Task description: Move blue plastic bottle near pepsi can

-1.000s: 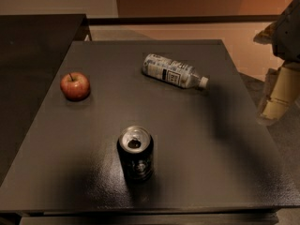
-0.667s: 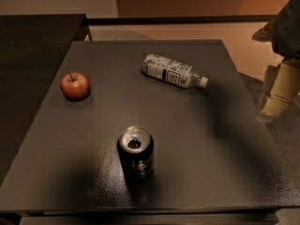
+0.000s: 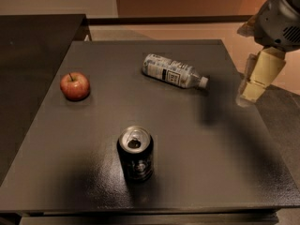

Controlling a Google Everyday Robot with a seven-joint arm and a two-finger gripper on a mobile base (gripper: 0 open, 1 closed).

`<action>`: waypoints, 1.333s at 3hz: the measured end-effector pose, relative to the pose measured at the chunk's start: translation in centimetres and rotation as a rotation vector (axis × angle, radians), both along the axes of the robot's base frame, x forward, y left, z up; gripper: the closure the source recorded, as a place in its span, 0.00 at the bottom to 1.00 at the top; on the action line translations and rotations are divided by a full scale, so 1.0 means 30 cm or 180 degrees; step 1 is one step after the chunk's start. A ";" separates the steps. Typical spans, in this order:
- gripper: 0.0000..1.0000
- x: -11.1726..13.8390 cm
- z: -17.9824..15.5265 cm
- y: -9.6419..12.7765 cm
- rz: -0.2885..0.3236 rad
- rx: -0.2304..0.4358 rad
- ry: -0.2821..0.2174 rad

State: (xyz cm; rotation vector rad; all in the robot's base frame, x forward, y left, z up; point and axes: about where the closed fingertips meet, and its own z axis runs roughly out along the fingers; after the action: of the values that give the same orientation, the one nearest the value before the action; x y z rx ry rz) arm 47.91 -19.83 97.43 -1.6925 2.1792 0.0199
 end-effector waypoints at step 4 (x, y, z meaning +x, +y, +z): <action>0.00 0.314 -0.166 0.145 -0.0110 0.0223 -0.0145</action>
Offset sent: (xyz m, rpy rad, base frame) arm 0.0909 0.0355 -0.0295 0.0675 -0.0984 -0.0235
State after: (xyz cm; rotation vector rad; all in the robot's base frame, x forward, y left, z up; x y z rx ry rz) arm 57.35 -15.48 92.46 -1.6016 2.1487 0.0472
